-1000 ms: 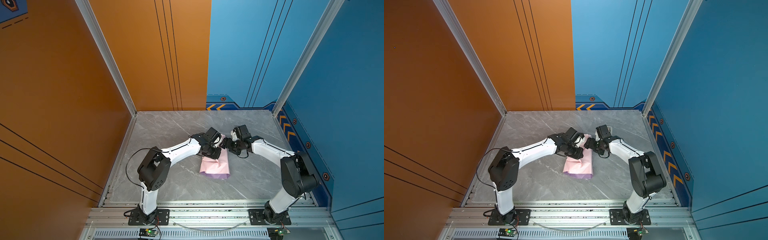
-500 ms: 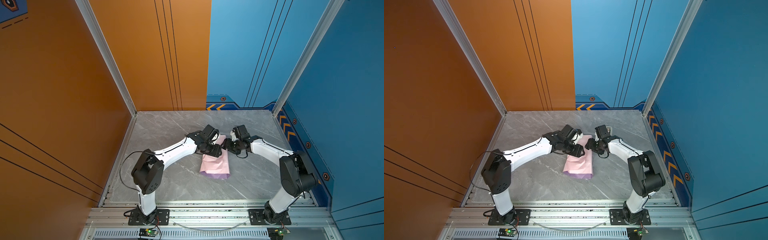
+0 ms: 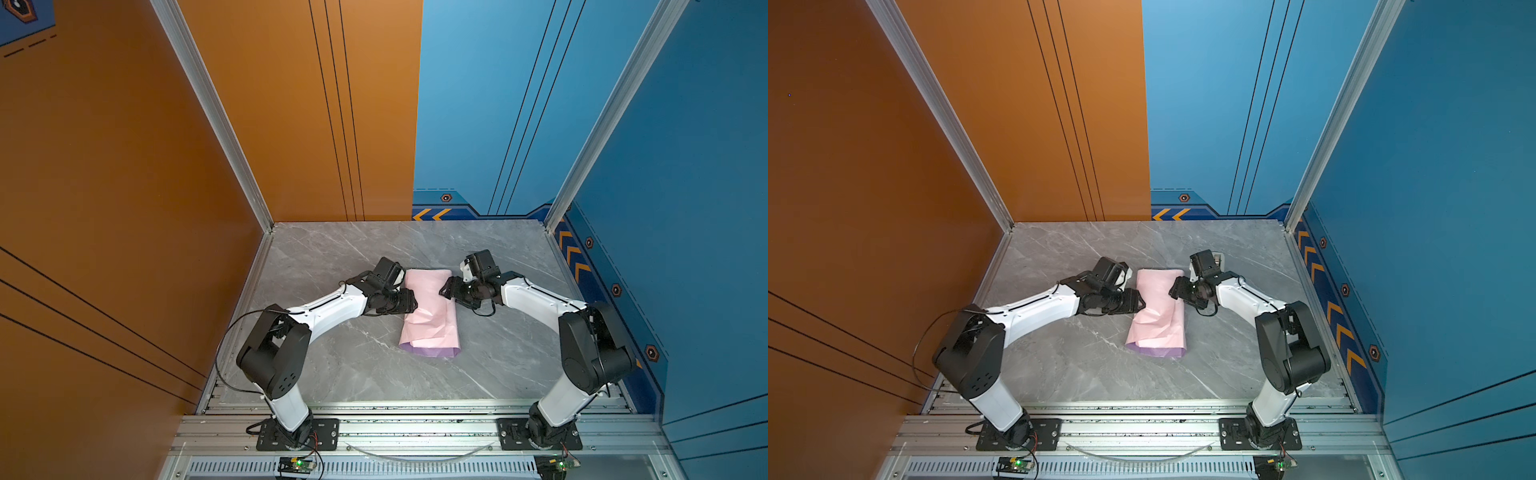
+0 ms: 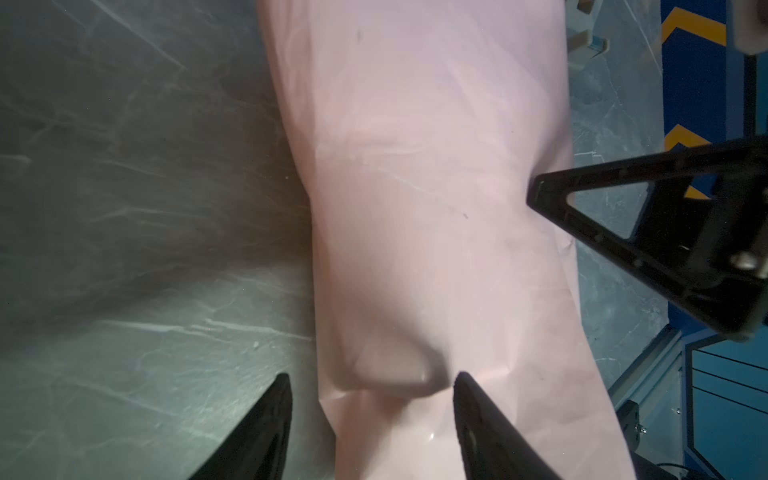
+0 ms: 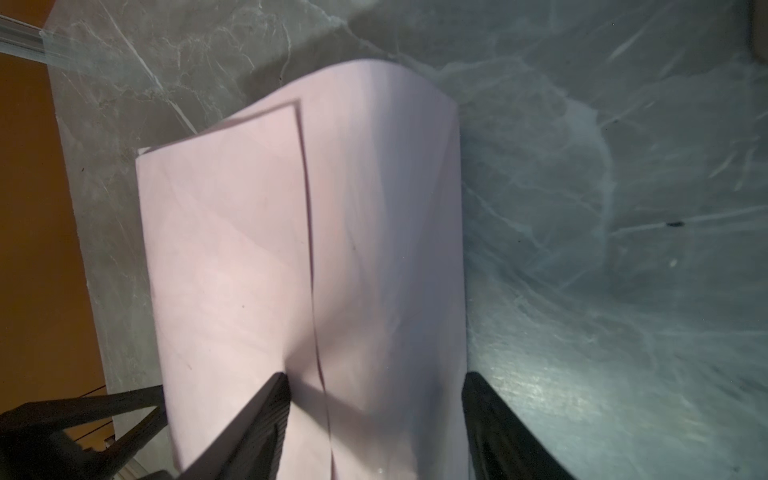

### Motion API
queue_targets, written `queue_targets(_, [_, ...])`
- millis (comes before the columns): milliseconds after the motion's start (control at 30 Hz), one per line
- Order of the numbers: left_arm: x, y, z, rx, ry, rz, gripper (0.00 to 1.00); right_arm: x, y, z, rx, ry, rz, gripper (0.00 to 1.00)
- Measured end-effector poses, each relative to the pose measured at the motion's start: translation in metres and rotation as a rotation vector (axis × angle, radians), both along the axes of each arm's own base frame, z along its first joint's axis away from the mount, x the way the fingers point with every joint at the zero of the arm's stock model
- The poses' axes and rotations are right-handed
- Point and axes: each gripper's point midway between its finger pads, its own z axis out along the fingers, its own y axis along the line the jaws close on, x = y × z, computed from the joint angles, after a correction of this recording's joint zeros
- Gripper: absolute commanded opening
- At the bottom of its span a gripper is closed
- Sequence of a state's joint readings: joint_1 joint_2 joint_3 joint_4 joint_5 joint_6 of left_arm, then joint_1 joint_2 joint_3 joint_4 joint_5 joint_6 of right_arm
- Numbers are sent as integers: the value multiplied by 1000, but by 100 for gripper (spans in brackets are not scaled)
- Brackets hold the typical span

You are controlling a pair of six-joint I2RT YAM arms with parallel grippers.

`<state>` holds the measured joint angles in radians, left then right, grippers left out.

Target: Wrap the gift box in paper

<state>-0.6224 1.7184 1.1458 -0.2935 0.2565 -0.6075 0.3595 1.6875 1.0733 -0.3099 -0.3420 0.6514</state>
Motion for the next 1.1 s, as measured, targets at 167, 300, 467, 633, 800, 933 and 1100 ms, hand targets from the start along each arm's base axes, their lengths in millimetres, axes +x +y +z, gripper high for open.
queue_targets(167, [3,-11,-11,-14,8,1,54,-1,4,2,22,2,7,82])
queue_targets(300, [6,-12,-10,-17,-2,10,52,-6,6,7,47,2,21,83])
queue_targets(467, [5,-16,-9,-13,-10,2,58,-14,5,22,61,-29,31,82])
queue_targets(633, [1,-25,-8,-6,-22,-37,67,-24,6,9,39,4,42,71])
queue_targets(800, [0,-21,-11,10,-25,-40,71,-29,5,-4,2,27,49,55])
queue_targets(933, [-2,-7,-14,-9,-19,-15,64,-28,6,-3,-1,17,55,49])
queue_targets(1100, [3,-2,-9,-57,-32,7,41,-26,7,-2,3,7,54,48])
